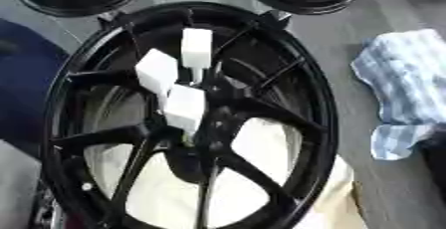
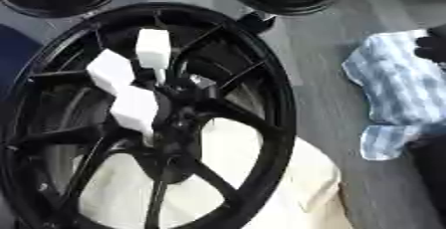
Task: Pull the pin out of the wheel hub.
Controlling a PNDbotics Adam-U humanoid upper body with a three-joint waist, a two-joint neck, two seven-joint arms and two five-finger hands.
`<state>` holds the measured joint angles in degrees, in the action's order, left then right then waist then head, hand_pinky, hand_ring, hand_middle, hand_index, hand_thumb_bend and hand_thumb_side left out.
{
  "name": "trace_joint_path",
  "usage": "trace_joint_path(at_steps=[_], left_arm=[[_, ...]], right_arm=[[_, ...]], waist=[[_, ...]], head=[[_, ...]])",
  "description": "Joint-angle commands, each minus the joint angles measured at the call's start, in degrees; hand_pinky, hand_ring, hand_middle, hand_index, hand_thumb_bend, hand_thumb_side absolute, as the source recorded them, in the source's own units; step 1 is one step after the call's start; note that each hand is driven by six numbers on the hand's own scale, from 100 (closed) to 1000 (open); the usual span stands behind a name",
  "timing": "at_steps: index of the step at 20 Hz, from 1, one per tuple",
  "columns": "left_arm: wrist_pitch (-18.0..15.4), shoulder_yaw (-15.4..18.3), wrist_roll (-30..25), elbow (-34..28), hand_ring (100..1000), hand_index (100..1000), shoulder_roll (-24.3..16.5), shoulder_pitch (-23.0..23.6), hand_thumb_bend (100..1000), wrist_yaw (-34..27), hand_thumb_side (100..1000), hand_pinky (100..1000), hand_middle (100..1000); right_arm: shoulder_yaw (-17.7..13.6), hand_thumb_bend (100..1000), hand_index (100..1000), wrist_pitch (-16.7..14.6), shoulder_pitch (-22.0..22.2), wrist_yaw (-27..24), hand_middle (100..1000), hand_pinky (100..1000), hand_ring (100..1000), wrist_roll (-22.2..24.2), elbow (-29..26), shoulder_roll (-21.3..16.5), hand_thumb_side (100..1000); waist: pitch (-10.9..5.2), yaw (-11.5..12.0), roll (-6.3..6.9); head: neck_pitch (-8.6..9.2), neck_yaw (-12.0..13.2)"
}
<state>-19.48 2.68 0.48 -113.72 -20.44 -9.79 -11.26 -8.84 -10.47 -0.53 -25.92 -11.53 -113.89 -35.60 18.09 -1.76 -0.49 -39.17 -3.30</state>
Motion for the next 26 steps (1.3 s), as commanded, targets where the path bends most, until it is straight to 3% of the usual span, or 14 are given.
trace_joint_path(at_steps=[1,14,15,19,26], left_arm=[[0.2,0.04,0.43,-0.87,679,757,-1.52,-0.62,100,0.22,705,866,597],[0.33,-0.43,1.06,-0.87,677,757,-2.44,-0.29,100,0.94,705,866,598],[0.17,-0.66,0.94,-0.87,673,761,-2.68,-0.07,100,1.11,673,865,598],[-2.77,-2.2,-1.96,-0.87,675,768,-7.44,1.85,100,4.05,627,864,602],[-9.11,-3.05,-8.4,-0.87,703,784,-17.91,3.11,100,10.5,588,864,622]], right_arm=[[-0.63,392,542,0.37,-0.38,-0.2,640,726,700,-0.17,-0.7,-1.6,358],[-0.03,394,546,1.45,-0.26,1.43,646,728,706,-0.42,-0.7,-1.03,361],[-0.04,394,545,1.41,-0.18,1.49,646,728,705,-0.41,-0.7,-1.18,361],[-0.16,393,544,1.05,0.51,2.08,645,728,704,-0.46,-0.7,-2.1,362],[-0.12,392,543,0.72,1.57,2.97,642,728,704,-0.6,-0.7,-2.96,363]], waist=[[-0.58,-0.17,-0.03],[-0.34,-0.48,0.43],[-0.33,-0.45,0.64],[-0.4,-0.73,1.8],[-0.56,-1.16,2.64]], head=[[0.91,0.3],[0.78,1.1],[0.95,0.71],[1.7,-0.84],[2.27,-1.78]])
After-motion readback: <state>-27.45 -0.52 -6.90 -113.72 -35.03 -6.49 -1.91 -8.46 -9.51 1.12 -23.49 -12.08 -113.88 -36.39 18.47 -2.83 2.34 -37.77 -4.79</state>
